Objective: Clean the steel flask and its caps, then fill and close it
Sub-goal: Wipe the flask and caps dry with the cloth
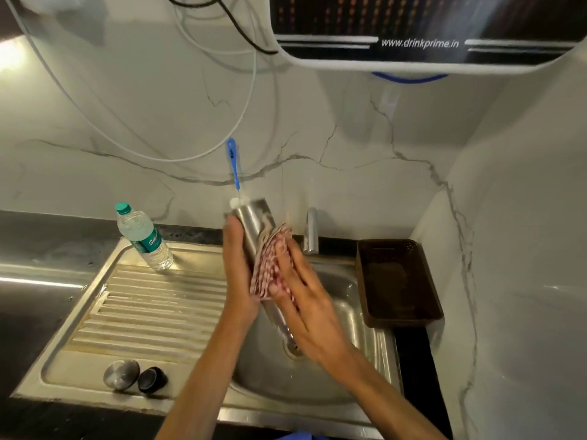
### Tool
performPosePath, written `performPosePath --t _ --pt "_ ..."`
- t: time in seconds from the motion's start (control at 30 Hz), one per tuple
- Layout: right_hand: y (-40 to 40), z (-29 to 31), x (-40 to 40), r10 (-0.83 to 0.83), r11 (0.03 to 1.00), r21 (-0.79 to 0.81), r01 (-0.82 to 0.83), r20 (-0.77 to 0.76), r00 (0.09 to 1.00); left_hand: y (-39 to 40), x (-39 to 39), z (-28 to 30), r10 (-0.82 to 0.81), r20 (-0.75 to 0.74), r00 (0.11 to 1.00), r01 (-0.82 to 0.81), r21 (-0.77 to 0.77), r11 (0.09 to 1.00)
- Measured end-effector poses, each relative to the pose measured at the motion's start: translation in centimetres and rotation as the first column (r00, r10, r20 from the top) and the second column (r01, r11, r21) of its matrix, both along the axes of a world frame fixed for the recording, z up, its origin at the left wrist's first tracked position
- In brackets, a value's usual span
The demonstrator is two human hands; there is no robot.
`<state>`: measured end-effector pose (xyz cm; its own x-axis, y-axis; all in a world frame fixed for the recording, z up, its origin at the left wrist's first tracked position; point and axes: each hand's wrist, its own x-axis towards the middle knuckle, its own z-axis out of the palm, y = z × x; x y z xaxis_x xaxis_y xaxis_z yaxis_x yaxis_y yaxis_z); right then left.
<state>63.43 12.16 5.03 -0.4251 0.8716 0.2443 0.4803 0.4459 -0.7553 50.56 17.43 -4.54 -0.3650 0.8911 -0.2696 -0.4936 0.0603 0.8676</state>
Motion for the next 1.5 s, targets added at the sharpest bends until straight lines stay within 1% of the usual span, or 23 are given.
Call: performPosePath --t 0.03,0.07,0.13,0.17,0.23,0.3,0.37,0.43,0.53,0.6,0.67,0.73,0.83,0.9,0.97,1.03,1.13,1.2,1.27,1.4,1.43,1.47,1.5 --pt "0.4 1.2 -0.4 0.019 0.997 -0.077 -0.024 -0.055 0.998 -0.6 0.5 3.6 -0.111 -0.043 0.993 0.114 0.068 0.991" --pt "1.3 2.0 -0.9 -0.018 0.999 -0.034 0.015 -0.096 0.995 -2.5 2.2 6.6 -0.14 -0.112 0.984 0.151 0.103 0.983" --pt "3.6 2.0 -1.0 -0.074 0.997 0.003 0.076 -0.177 0.981 -3.0 2.7 7.5 -0.076 -0.16 0.984 0.094 0.108 0.99" --pt "4.2 1.2 -0.8 -0.088 0.996 -0.03 0.084 -0.176 0.98 -2.7 2.5 8.1 -0.021 -0.218 0.976 0.04 0.082 0.996" --pt "3.0 -0.4 -0.5 -0.04 0.998 -0.044 0.033 -0.153 0.987 -1.6 0.7 9.3 0.095 -0.216 0.972 -0.082 0.068 0.994" --pt "0.5 -1.9 0.1 0.063 0.997 0.038 -0.06 -0.068 0.996 -0.8 -1.0 10.8 0.155 -0.117 0.981 -0.142 0.114 0.983" --pt "-1.1 -3.7 0.8 0.163 0.981 0.106 -0.163 0.002 0.987 0.5 -2.5 10.5 0.164 -0.127 0.978 -0.152 0.1 0.983" --pt "-0.6 -3.9 0.6 0.136 0.986 0.095 -0.135 -0.006 0.991 -0.2 -2.0 10.1 0.044 -0.156 0.987 -0.029 0.096 0.995" --pt "3.2 -1.7 -0.4 -0.066 0.994 -0.1 0.046 -0.205 0.977 -2.6 1.6 8.6 -0.197 -0.198 0.96 0.221 0.103 0.97" --pt "5.1 -0.7 -0.5 -0.122 0.987 -0.136 0.084 -0.309 0.943 -2.8 2.7 8.3 -0.223 -0.216 0.951 0.253 0.123 0.96" --pt "4.6 -1.0 -0.4 -0.101 0.989 -0.132 0.06 -0.328 0.939 -1.9 2.3 9.2 -0.143 -0.24 0.96 0.176 0.122 0.977" --pt "2.7 -2.1 0.2 -0.058 0.992 -0.126 0.024 -0.274 0.96 -0.4 0.7 10.1 -0.088 -0.226 0.97 0.12 0.131 0.984" --pt "0.4 -4.3 1.2 0.043 0.991 -0.118 -0.058 -0.123 0.991 0.9 -1.1 10.9 -0.121 -0.134 0.983 0.137 0.115 0.984" --pt "0.6 -4.6 1.7 0.046 0.988 -0.141 -0.06 -0.103 0.994 1.2 -1.2 10.9 -0.177 -0.111 0.978 0.188 0.106 0.976" --pt "1.1 -4.0 2.3 0.058 0.986 -0.148 -0.075 -0.117 0.991 1.1 -0.7 10.1 -0.175 -0.062 0.983 0.18 0.095 0.979" --pt "1.5 -3.0 2.8 0.088 0.991 -0.098 -0.095 -0.077 0.993 0.7 -0.5 9.1 -0.162 -0.029 0.986 0.164 0.088 0.983" --pt "2.2 -2.2 2.7 0.097 0.995 -0.007 -0.097 0.032 0.995 -0.1 -0.1 8.1 -0.232 -0.097 0.968 0.242 0.109 0.964" --pt "3.0 -1.6 2.6 0.093 0.996 -0.003 -0.093 0.071 0.993 -0.4 0.5 7.5 -0.299 -0.155 0.942 0.319 0.128 0.939" --pt "3.7 -1.2 3.0 0.112 0.988 -0.11 -0.112 -0.01 0.994 -0.6 0.8 6.9 -0.279 -0.143 0.95 0.299 0.148 0.943" --pt "4.5 -1.5 4.8 0.054 0.927 -0.33 -0.178 -0.352 0.934 -0.7 0.5 6.1 -0.235 -0.075 0.969 0.244 0.153 0.958" --pt "4.4 -1.6 4.8 0.048 0.919 -0.343 -0.195 -0.393 0.918 -0.8 0.5 6.0 -0.219 -0.09 0.972 0.23 0.139 0.963" --pt "4.2 -1.8 4.8 0.062 0.923 -0.331 -0.198 -0.378 0.924 -0.9 0.7 6.0 -0.195 -0.124 0.973 0.21 0.123 0.97" --pt "4.0 -2.0 4.6 0.091 0.938 -0.294 -0.184 -0.306 0.948 -0.9 0.9 6.2 -0.175 -0.166 0.971 0.195 0.115 0.974"
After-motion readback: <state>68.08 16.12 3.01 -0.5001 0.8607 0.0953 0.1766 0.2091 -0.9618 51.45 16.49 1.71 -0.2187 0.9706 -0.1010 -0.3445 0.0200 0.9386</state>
